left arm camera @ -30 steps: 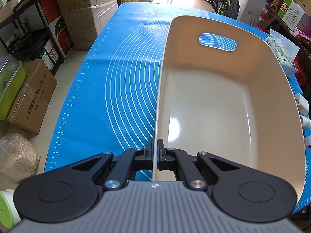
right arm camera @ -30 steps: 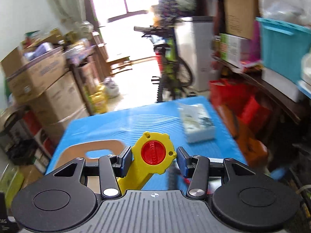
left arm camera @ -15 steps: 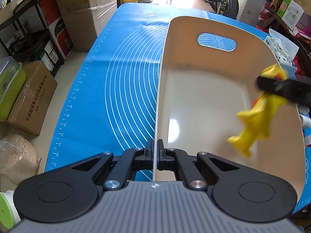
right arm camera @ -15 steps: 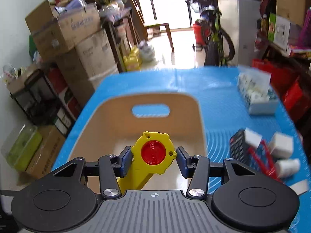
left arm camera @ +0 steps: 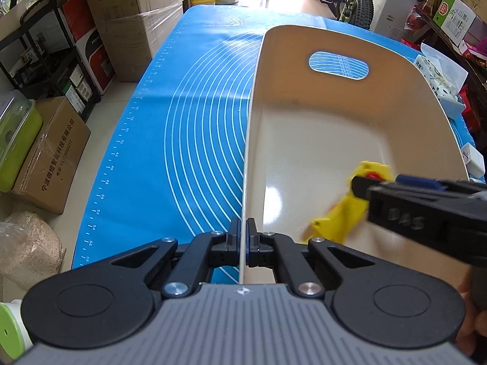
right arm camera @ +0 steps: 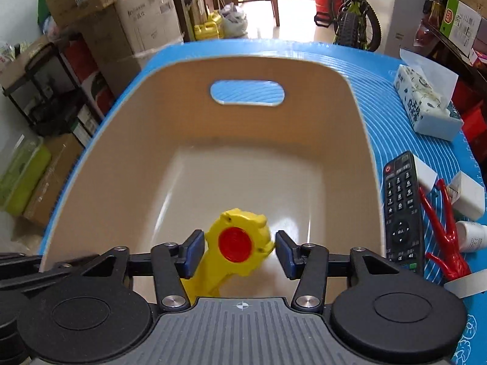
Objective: Organize rigid objects
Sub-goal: 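Carry the yellow tool into the basket with the right tool and release it, then grasp the clear tape roll with the right tool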
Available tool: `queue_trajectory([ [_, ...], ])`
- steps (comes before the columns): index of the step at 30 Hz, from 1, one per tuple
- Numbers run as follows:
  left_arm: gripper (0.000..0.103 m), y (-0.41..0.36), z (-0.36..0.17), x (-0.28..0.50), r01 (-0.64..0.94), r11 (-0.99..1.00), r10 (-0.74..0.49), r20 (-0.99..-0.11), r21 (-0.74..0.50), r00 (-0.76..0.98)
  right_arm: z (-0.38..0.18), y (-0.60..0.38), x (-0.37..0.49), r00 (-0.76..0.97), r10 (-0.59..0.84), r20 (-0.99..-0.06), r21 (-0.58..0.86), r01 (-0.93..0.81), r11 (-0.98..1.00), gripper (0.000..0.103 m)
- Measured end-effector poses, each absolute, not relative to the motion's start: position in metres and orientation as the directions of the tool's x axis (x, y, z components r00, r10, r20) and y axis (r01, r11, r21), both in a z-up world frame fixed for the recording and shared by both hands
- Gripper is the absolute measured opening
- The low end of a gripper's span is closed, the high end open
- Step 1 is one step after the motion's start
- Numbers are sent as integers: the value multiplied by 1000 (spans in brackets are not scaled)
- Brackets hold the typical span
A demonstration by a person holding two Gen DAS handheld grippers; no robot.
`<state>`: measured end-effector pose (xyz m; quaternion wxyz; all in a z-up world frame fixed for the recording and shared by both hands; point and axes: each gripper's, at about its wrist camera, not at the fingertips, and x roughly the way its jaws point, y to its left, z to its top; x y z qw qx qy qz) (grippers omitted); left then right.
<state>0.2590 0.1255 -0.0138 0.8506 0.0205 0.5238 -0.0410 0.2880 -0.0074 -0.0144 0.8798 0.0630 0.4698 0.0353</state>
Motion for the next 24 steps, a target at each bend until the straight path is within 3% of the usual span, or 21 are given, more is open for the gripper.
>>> queue_trajectory([
  [2, 4, 125, -14, 259, 91, 996, -49, -892, -9, 448, -1, -9, 283, 583, 129, -802, 145, -18, 989, 62],
  [4, 4, 125, -14, 259, 91, 996, -46, -893, -6, 449, 14, -14, 275, 617, 129, -776, 149, -18, 989, 71],
  [12, 4, 125, -13, 259, 90, 996, -46, -892, -6, 449, 56, -63, 247, 702, 98, -705, 176, 39, 984, 79],
  [18, 4, 125, -13, 259, 90, 996, -45, -892, -5, 449, 57, -116, 230, 710, 44, -703, 217, 155, 964, 81],
  [24, 5, 125, -13, 259, 91, 996, -43, -893, -2, 449, 26, -167, 209, 652, -31, -757, 210, 289, 934, 82],
])
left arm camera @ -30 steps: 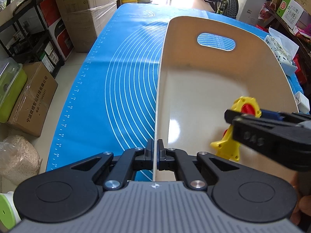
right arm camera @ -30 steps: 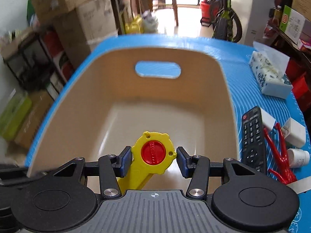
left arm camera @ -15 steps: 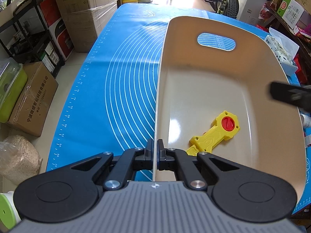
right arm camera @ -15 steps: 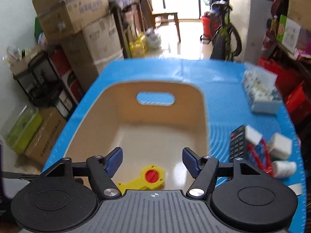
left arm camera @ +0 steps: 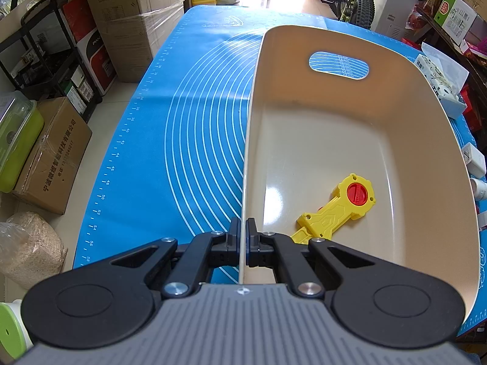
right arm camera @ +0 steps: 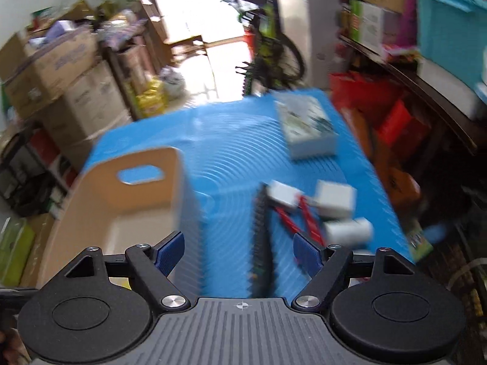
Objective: Organize rigid objects
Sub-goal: 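Grasp the clear tape roll with the right tool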
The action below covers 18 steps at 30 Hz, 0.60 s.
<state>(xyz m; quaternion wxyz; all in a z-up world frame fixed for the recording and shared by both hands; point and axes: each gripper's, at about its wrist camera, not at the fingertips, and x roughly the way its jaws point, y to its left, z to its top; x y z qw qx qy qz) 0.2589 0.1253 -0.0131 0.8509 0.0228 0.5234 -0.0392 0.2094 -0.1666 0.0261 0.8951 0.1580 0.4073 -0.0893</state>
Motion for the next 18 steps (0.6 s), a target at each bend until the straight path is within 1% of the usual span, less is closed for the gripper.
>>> queue_trajectory([
  [3, 5, 126, -13, 259, 90, 996, -43, -892, -3, 449, 3, -188, 201, 612, -34, -791, 235, 354, 905, 82],
  [6, 5, 125, -13, 259, 90, 996, -43, -893, -3, 449, -19, -202, 195, 582, -56, -811, 226, 400, 888, 82],
  [11, 5, 126, -13, 259, 90, 996, -40, -893, 1, 449, -41, -215, 196, 583, -18, -812, 296, 438, 849, 81],
  [15, 5, 126, -13, 259, 90, 996, -38, -893, 3, 449, -51, -219, 204, 599, -14, -801, 313, 438, 843, 78],
  [18, 5, 126, -13, 259, 90, 996, -38, -893, 3, 449, -53, -222, 209, 607, -11, -794, 326, 443, 835, 73],
])
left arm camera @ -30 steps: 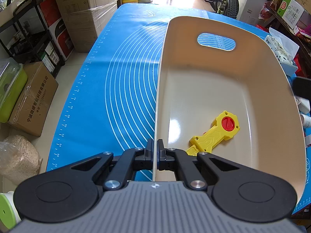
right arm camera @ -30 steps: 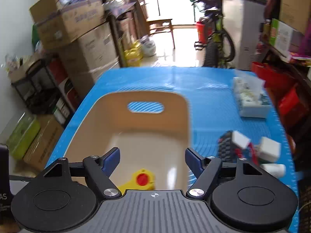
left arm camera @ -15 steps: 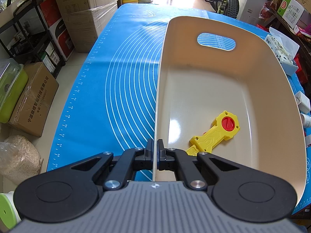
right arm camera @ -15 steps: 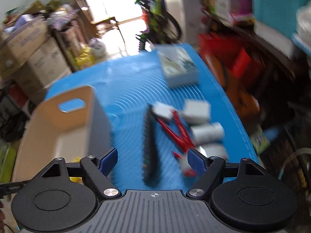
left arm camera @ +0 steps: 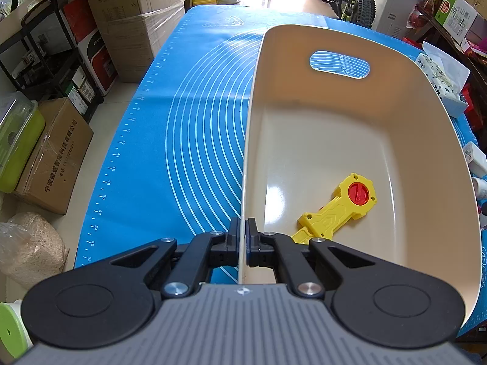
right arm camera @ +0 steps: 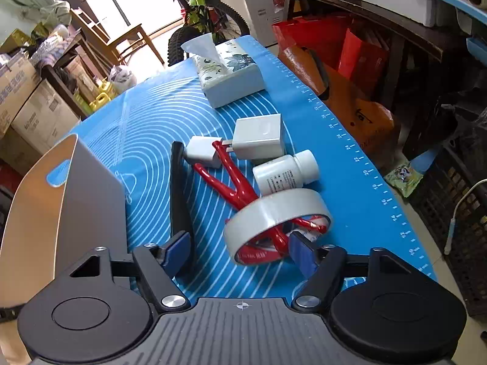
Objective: Organize rigid objects
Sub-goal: 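Grasp the clear tape roll with the right tool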
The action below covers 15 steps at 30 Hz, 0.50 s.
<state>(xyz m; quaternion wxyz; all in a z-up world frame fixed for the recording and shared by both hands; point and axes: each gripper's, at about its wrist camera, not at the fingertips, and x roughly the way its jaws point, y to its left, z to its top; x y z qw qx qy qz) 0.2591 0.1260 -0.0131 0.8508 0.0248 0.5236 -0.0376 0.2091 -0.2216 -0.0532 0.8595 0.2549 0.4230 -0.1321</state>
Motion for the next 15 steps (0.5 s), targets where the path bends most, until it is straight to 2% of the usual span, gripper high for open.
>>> queue_trajectory([
  [3, 5, 126, -13, 259, 90, 996, -38, -893, 3, 449, -56, -223, 214, 616, -8, -788, 336, 440, 833, 64],
  [4, 5, 126, -13, 259, 90, 996, -38, -893, 3, 449, -57, -223, 215, 618, -5, -786, 337, 435, 835, 55],
  [8, 6, 126, -13, 259, 89, 996, -38, -893, 2, 449, -58, -222, 219, 621, -5, -783, 329, 421, 845, 33],
  [15, 6, 126, -13, 259, 91, 996, -35, -893, 6, 449, -51, -217, 216, 631, -36, -775, 284, 398, 872, 20],
])
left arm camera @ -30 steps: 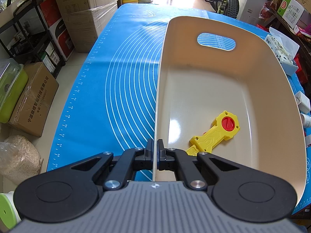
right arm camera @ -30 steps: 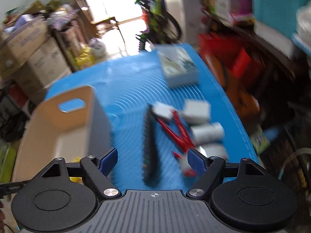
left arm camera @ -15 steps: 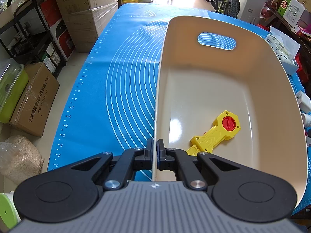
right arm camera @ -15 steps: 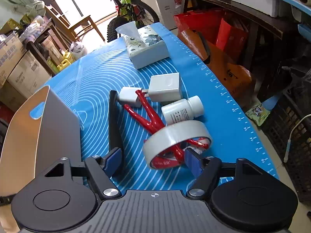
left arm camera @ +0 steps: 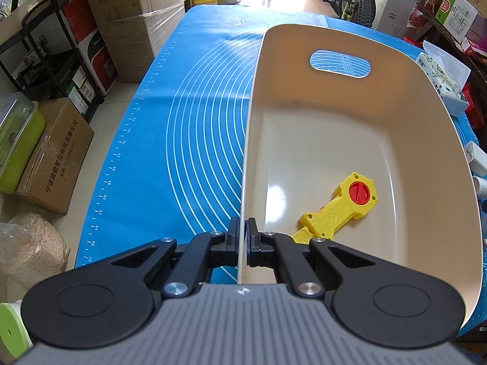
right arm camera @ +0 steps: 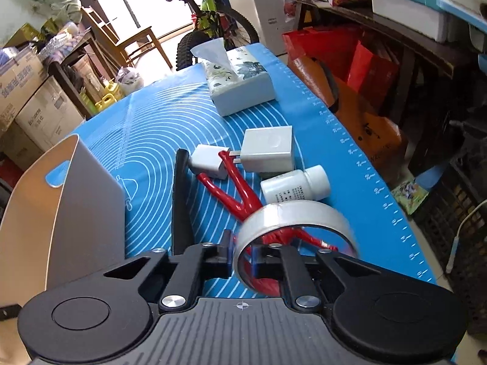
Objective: Organize rigid objects
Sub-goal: 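Grasp the clear tape roll with the right tool, then lower the tape roll into the basket with the right tool and release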
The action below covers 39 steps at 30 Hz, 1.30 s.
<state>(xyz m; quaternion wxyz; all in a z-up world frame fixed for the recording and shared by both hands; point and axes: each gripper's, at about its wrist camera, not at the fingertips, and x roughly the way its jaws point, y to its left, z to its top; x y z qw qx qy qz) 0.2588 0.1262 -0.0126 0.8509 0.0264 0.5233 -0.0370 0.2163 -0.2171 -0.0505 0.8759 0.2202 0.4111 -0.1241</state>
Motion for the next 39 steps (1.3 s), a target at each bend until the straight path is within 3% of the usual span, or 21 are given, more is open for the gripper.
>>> queue_trajectory([
  [13, 6, 126, -12, 259, 90, 996, -34, -893, 7, 449, -11, -206, 208, 698, -17, -716, 296, 325, 899, 18],
  [28, 6, 128, -12, 258, 88, 996, -33, -893, 7, 449, 55, -129, 240, 794, 137, -592, 299, 58, 953, 18],
  [39, 5, 124, -12, 258, 89, 996, -31, -893, 10, 449, 44, -47, 265, 724, 272, -634, 294, -100, 951, 18],
])
